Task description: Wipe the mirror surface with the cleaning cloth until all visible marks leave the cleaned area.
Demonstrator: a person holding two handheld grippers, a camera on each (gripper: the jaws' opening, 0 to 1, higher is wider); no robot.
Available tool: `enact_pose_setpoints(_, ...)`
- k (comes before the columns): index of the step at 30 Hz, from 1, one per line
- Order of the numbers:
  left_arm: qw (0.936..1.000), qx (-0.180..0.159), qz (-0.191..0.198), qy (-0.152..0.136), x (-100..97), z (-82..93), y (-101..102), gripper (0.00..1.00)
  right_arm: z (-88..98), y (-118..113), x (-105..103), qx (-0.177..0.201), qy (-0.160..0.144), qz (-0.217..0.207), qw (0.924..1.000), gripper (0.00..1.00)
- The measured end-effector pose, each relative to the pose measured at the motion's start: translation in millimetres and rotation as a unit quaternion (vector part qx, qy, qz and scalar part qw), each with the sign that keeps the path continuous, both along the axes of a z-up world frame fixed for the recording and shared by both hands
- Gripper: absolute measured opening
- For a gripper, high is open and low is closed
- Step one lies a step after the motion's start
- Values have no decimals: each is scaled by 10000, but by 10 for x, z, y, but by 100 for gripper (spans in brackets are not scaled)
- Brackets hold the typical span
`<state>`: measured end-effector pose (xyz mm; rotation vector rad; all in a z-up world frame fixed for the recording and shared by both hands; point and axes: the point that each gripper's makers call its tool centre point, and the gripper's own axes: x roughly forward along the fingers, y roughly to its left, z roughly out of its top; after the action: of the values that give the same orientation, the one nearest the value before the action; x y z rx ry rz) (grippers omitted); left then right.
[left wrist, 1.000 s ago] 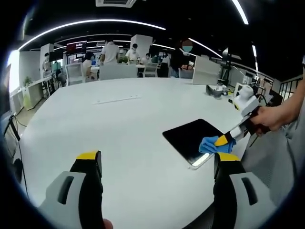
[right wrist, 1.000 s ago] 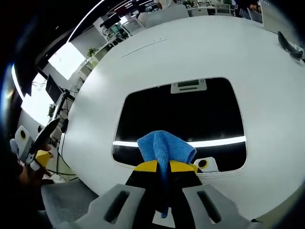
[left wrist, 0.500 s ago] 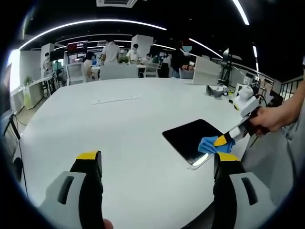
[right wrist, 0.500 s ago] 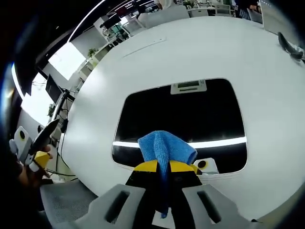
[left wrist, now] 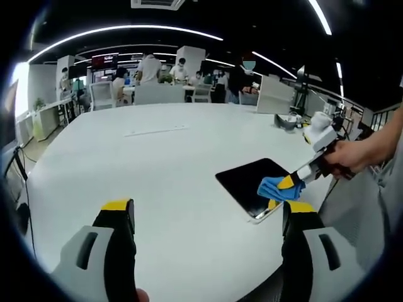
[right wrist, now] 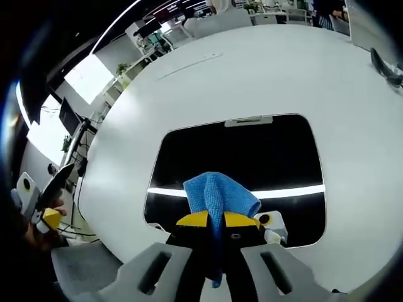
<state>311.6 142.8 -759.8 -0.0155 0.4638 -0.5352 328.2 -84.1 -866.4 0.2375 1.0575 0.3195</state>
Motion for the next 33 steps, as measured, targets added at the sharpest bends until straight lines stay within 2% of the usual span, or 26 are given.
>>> enact_pose_setpoints(14, 10000, -26, -22, 63, 3, -47, 0, 97, -1, -18, 209, -92, -30, 31, 9999, 1)
enact_pose_setpoints(33, 9999, -37, -34, 137, 49, -78, 22, 97, -7, 0, 679, -276, -163, 86, 9994, 1)
